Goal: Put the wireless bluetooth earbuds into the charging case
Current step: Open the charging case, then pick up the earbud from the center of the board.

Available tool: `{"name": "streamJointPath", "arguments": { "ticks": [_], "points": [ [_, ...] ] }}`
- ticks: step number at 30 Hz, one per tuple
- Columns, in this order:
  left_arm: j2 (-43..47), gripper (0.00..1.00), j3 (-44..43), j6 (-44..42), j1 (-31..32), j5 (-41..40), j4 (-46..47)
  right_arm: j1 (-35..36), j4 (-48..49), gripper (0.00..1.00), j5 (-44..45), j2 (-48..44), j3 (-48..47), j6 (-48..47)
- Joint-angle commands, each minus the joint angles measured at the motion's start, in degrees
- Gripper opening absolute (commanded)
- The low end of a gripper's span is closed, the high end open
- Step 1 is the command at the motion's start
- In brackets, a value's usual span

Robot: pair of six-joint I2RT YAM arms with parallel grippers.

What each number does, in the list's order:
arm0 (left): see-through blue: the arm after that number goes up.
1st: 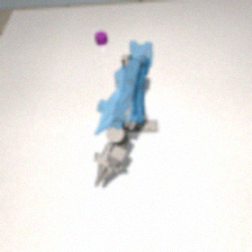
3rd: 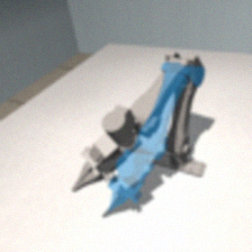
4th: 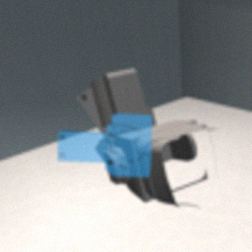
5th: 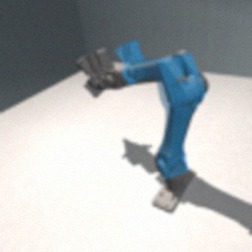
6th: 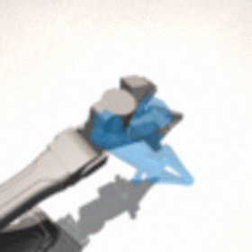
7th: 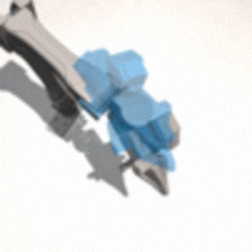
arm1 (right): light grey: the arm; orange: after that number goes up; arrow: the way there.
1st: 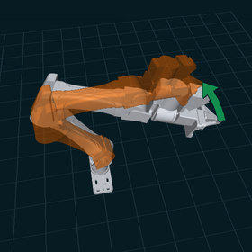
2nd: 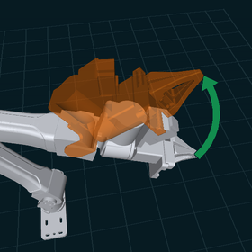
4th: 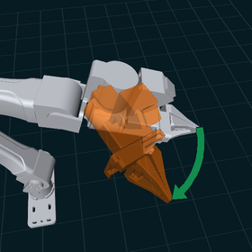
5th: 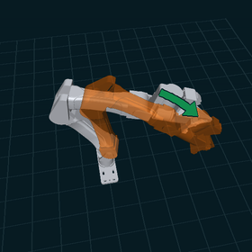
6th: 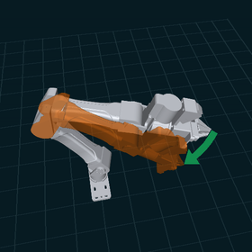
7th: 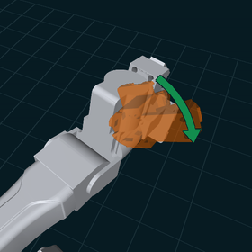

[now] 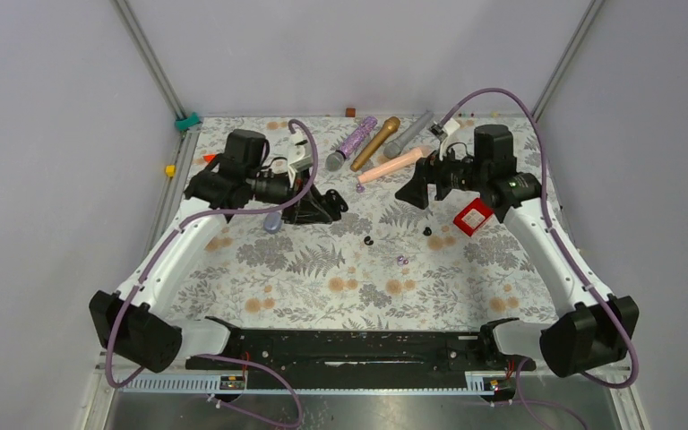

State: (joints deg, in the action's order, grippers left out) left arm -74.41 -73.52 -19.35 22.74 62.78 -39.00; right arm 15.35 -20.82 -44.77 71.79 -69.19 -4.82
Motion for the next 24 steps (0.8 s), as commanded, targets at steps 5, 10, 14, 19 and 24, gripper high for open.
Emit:
{"name": "streamJointPath", "arguments": {
  "ticks": [5, 10, 14, 19, 24],
  "points": [
    [7.5, 0.0, 1.7, -5.2, -4.3, 3.4, -2.9, -5.1, -7.9, 0.81, 14.9, 9.7, 4.0, 0.7],
    [11.0, 0.0, 5.1, -3.3, -5.5, 2.4, 0.3, -10.8, -11.4, 0.59, 11.9, 20.0, 2.7, 13.0],
    [12.7, 0.0, 6.5, -2.0, -5.5, 1.7, 2.3, -12.8, -13.6, 0.42, 11.4, 26.7, 3.2, 17.4],
    [12.9, 0.0, 6.6, -2.0, -5.5, 1.0, 2.2, -14.5, -7.9, 0.39, 17.2, 25.9, 8.8, 22.4],
    [12.8, 0.0, 6.5, -2.0, -5.5, 0.6, 2.5, -15.0, -5.8, 0.34, 21.9, 25.7, 10.9, 25.6]
  ]
}}
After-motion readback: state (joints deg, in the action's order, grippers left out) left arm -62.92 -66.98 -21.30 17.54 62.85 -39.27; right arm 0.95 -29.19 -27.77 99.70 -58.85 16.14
